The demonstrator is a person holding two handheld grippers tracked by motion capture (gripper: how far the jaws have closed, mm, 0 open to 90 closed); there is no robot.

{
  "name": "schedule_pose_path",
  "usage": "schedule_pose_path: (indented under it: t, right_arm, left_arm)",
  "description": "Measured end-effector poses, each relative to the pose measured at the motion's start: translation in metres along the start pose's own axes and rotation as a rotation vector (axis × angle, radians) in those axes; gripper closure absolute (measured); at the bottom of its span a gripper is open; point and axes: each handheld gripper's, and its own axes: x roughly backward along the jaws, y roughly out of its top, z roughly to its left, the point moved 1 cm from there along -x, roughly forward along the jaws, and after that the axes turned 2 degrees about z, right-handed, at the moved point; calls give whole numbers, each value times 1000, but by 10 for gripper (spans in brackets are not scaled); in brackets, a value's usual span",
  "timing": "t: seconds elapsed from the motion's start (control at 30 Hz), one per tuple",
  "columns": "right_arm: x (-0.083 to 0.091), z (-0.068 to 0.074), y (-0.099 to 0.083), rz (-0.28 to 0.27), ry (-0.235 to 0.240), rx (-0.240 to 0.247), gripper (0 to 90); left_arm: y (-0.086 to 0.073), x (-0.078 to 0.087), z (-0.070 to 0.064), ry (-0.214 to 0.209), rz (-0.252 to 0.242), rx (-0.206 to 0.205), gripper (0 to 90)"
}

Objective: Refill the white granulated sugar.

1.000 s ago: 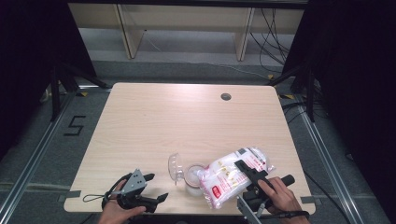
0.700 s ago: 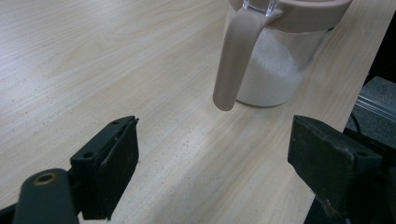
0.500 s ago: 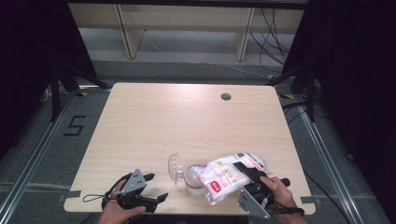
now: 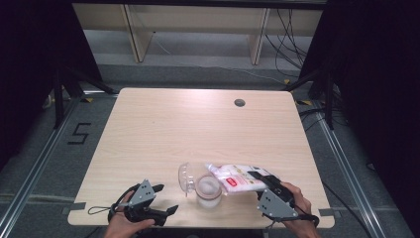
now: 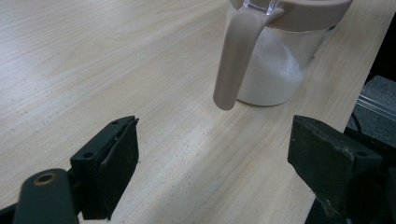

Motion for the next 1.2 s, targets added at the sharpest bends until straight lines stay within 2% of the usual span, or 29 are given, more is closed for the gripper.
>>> schedule_pose_path:
  t: [0.03,0.07,0.13,0.17,0.27,0.3,0.37,0.4,0.47,0.53,0.57,0.6,0.7,0.8,0.83,0.87,0.93,0.97,1.03,1.07,1.13,1.17,1.2]
  right_arm:
    - [-1,-2,0,-10,3,1,757]
    - [-4,-3,-3,-23,9,-42,761]
    - [-5,-4,-4,-29,15,-44,762]
    - [-8,-5,-6,-30,22,-79,768]
    - [-11,-5,-7,-27,30,-75,772]
    - [-15,-6,-8,-13,29,-86,775]
    - [-18,-8,-10,-22,43,-119,776]
    - [-18,-8,-10,-22,43,-119,776]
    - [-23,-9,-12,-35,59,-172,777]
    - [-27,-10,-14,-39,62,-191,777]
    - [-28,-10,-15,-38,63,-220,777]
    - [-28,-10,-15,-38,63,-220,777]
    - [-37,-14,-20,-54,64,-279,778]
    - [-42,-16,-24,-64,70,-298,778]
    - [-46,-16,-26,-59,75,-308,779]
    - [-48,-17,-27,-59,79,-306,779]
    - [-52,-17,-29,-57,75,-318,779]
    - [-54,-16,-31,-52,77,-342,779]
    - [-57,-17,-33,-56,79,-345,779]
    - [-56,-16,-34,-53,85,-365,780]
    - [-57,-18,-36,-74,83,-370,780]
    - [-56,-18,-37,-75,81,-384,780]
    - [-56,-18,-38,-74,80,-402,780]
  left_arm:
    - [0,0,0,-2,-1,1,162]
    - [0,1,0,-2,3,1,162]
    - [0,1,0,2,4,1,162]
    - [1,1,2,1,6,-23,162]
    - [1,2,2,2,6,-27,162]
    - [1,2,2,1,6,-23,162]
    - [1,2,2,4,9,-26,162]
    - [1,2,2,4,9,-26,162]
    - [1,2,2,2,7,-24,162]
    - [1,1,2,0,8,-24,162]
    - [1,1,2,0,9,-24,162]
    - [1,1,2,0,9,-24,163]
    - [1,1,2,1,3,-18,164]
    - [1,1,2,3,-4,-13,164]
    - [0,0,1,3,-5,7,164]
    - [0,0,1,3,-5,7,164]
    - [0,1,1,1,2,-1,164]
    - [0,1,1,1,1,-2,164]
    - [0,1,1,2,-1,0,164]
    - [0,1,1,2,-1,0,164]
    - [0,0,1,4,-5,4,164]
    - [0,2,2,14,23,-19,164]
    - [0,2,2,14,23,-19,164]
